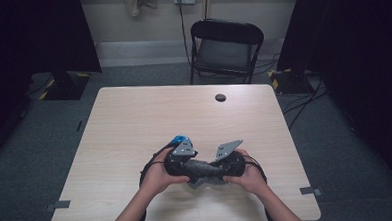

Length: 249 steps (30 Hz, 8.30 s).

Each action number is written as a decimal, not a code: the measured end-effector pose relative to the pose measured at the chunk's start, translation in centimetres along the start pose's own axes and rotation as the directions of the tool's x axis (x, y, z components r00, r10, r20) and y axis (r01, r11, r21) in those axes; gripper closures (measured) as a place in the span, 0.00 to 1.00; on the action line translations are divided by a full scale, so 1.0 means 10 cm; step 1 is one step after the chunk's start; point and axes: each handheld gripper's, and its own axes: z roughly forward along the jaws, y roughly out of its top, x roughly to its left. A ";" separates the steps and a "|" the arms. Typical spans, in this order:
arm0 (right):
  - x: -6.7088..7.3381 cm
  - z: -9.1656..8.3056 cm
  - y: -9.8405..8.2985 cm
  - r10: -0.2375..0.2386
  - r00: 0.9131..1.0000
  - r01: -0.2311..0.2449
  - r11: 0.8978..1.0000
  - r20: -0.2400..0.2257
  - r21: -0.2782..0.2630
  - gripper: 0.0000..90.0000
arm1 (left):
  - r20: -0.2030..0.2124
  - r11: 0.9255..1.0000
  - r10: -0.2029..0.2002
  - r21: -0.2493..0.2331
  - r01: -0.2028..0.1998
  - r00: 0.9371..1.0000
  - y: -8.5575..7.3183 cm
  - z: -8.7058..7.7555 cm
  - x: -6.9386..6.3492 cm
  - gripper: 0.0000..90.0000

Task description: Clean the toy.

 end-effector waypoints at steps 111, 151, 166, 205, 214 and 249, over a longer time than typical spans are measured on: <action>-0.40 1.08 1.02 0.045 0.997 -0.046 0.999 0.062 0.005 0.01 | -0.309 0.949 -0.299 0.002 0.315 0.903 -1.45 -1.46 0.43 0.63; -0.41 1.10 0.97 0.084 0.995 -0.082 0.996 0.063 -0.019 0.00 | -0.520 0.902 -0.394 -0.059 0.428 0.758 -1.14 -1.33 0.68 0.73; -0.41 1.10 0.99 0.081 0.994 -0.081 0.997 0.068 0.000 0.00 | -0.374 0.909 -0.363 0.057 0.412 0.853 -0.97 -0.94 0.46 0.74; -0.39 1.09 0.95 0.089 0.993 -0.087 0.996 0.079 -0.025 0.00 | -0.220 0.935 -0.293 0.139 0.328 0.930 -0.80 -0.67 0.03 0.74; -0.39 1.09 0.95 0.093 0.993 -0.091 0.996 0.079 -0.025 0.00 | -0.190 0.941 -0.282 0.138 0.310 0.940 -0.78 -0.63 0.02 0.74; -0.38 1.10 0.95 0.100 0.992 -0.098 0.995 0.078 -0.033 0.00 | -0.277 0.933 -0.338 0.023 0.358 0.900 -0.91 -1.42 0.31 0.74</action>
